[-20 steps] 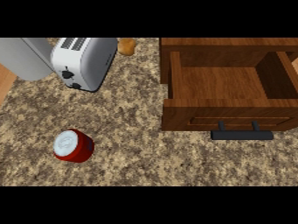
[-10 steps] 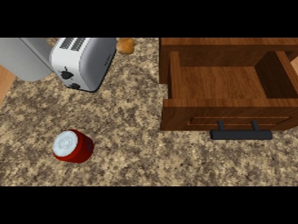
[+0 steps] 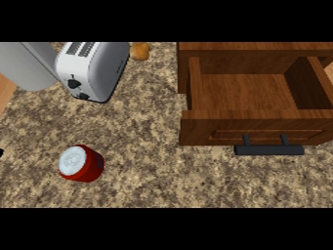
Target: Pick up the can, place it into the drawer and close the drawer
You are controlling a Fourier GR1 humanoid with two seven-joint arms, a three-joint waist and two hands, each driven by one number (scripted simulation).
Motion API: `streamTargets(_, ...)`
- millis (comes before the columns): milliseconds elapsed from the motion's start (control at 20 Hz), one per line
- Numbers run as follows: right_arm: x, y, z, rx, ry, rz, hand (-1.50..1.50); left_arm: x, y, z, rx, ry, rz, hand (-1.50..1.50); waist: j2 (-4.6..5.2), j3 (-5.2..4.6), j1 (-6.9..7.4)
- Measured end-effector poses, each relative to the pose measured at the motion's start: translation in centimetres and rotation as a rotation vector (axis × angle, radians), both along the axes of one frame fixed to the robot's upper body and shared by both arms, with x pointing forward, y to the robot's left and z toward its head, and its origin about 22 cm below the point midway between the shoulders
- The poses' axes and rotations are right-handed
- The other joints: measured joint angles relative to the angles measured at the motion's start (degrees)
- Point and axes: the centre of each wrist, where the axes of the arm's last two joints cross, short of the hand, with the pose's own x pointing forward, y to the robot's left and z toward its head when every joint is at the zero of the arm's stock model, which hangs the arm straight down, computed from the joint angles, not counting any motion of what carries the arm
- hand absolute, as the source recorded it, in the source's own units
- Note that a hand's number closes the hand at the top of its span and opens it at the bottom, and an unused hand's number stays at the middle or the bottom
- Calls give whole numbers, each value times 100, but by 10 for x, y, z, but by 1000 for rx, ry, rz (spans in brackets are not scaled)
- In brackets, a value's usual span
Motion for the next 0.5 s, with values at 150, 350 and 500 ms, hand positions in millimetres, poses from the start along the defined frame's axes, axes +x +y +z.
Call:
streamTargets(150,-4,-5,-3,3,-9,-2,-150,13,-5,-7,-12,12,-1,-150,2,-2,-6)
streamTargets(350,-13,-11,0,4,-6,8,-150,28,-10,-20,-24,24,5,-150,3,-1,-13)
streamTargets(500,-11,-13,6,1,-3,7,-150,36,-20,-36,-14,38,6,-150,5,-2,-8)
